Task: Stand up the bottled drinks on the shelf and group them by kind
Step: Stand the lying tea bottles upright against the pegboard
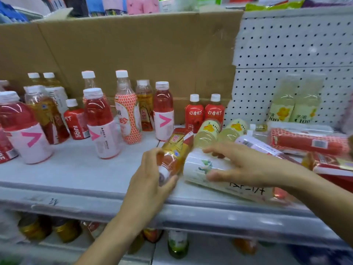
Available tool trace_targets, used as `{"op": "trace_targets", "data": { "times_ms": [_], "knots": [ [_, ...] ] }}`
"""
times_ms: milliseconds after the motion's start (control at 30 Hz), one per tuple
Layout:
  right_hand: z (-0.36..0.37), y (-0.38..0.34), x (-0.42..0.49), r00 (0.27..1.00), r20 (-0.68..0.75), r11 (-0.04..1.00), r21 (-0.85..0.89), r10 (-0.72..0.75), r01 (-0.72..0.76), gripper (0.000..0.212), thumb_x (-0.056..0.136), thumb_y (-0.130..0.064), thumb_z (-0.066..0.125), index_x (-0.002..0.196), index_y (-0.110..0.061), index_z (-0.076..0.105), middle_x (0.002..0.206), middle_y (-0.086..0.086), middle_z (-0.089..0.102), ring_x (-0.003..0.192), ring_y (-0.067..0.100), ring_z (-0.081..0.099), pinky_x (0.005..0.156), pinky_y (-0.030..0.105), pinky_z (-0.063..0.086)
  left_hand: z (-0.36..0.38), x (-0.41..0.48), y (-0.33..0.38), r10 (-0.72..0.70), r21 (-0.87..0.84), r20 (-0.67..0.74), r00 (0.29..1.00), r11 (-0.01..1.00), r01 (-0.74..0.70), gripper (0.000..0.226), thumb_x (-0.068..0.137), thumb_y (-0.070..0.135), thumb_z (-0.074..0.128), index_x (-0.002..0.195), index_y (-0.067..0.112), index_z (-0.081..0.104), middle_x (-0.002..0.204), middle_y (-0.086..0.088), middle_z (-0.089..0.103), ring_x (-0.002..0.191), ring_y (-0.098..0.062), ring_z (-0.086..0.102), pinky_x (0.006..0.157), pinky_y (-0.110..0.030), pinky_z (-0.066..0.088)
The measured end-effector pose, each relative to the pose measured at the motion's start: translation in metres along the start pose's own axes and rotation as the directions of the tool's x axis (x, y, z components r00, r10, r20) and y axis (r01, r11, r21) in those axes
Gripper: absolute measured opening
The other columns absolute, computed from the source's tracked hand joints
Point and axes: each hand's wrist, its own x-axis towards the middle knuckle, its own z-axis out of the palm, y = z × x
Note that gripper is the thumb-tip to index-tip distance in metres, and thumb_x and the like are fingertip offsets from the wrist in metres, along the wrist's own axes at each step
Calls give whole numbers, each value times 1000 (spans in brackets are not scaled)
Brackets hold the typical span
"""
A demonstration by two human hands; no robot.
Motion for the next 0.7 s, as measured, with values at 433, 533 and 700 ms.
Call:
{"op": "trace_targets", "data": {
  "times_ms": [433, 533, 700],
  "knots": [
    [-2, -1, -24, 981, 74, 970, -176, 181, -166, 59, 72, -47, 74, 113, -38, 32, 102, -7, 59, 83, 9, 61, 76, 34, 57, -81, 65, 2, -15, -88, -173, 985, 996, 0, 28, 95, 34, 61, 118, 31, 46, 113, 1, 62, 96, -24, 63, 84, -42, 53],
    [-5, -10, -16, 988, 57, 961, -247, 143, -125, 62, 71, -50, 73, 118, -42, 34, 103, -14, 59, 86, 6, 58, 78, 32, 53, -112, 72, 7, -10, 56, -155, 988, 998, 19, 37, 96, 38, 58, 129, 27, 49, 117, 2, 59, 95, -21, 61, 88, -45, 53],
    [-17, -33, 8, 999, 37, 902, -432, 31, -12, 68, 67, -56, 72, 126, -41, 43, 100, -18, 61, 88, 6, 58, 79, 33, 55, -158, 84, 7, 31, 305, -125, 992, 952, 9, 34, 100, 39, 52, 132, 28, 55, 130, -8, 59, 98, -19, 54, 82, -40, 52]
  ]
}}
